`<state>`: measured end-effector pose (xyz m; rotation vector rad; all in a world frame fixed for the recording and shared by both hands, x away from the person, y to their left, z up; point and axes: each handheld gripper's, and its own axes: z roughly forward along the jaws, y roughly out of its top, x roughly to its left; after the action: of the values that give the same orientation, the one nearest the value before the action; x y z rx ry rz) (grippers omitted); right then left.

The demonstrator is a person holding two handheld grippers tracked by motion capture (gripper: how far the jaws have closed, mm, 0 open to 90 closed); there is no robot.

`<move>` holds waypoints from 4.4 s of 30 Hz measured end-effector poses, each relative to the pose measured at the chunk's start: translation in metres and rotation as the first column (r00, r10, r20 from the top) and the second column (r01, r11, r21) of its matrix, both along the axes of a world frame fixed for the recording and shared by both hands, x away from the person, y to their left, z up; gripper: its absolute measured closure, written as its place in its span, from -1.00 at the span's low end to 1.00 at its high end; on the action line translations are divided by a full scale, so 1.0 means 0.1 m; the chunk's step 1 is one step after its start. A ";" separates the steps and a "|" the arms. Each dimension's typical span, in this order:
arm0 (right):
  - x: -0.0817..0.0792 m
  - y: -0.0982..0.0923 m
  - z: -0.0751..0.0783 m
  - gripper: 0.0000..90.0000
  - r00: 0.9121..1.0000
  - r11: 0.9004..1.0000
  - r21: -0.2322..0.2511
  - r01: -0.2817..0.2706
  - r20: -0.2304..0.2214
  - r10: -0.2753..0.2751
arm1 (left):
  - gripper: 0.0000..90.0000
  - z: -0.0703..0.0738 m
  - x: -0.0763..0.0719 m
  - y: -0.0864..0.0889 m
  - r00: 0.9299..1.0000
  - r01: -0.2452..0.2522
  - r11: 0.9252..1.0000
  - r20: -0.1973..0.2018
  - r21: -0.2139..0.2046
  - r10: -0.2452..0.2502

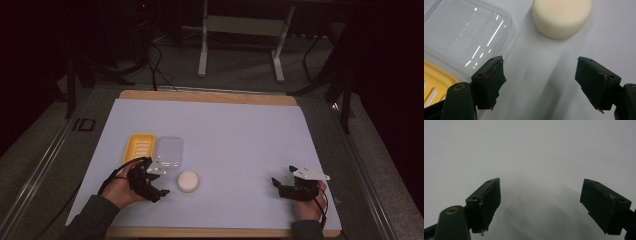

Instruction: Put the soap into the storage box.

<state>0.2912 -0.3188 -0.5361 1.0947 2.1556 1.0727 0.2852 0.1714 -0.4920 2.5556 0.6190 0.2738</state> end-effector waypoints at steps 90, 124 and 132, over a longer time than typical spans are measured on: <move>0.00 0.00 0.00 -0.62 1.000 1.000 0.000 -0.005 -0.001 0.005 | -0.53 -0.14 0.45 -1.03 0.961 0.234 0.939 -0.208 0.251 -0.184; 0.00 0.00 0.00 -0.62 1.000 1.000 -0.001 -0.009 0.000 0.009 | -0.44 -0.10 0.48 -1.14 0.943 0.304 0.891 -0.237 0.339 -0.231; 0.00 0.00 0.00 -0.62 1.000 1.000 -0.003 -0.009 -0.001 0.009 | -0.44 -0.07 0.50 -1.11 0.943 0.309 0.886 -0.235 0.347 -0.236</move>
<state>0.2915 -0.3187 -0.5361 1.0849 2.1644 1.0729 0.3347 0.0606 -0.4986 3.0283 0.2769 0.0559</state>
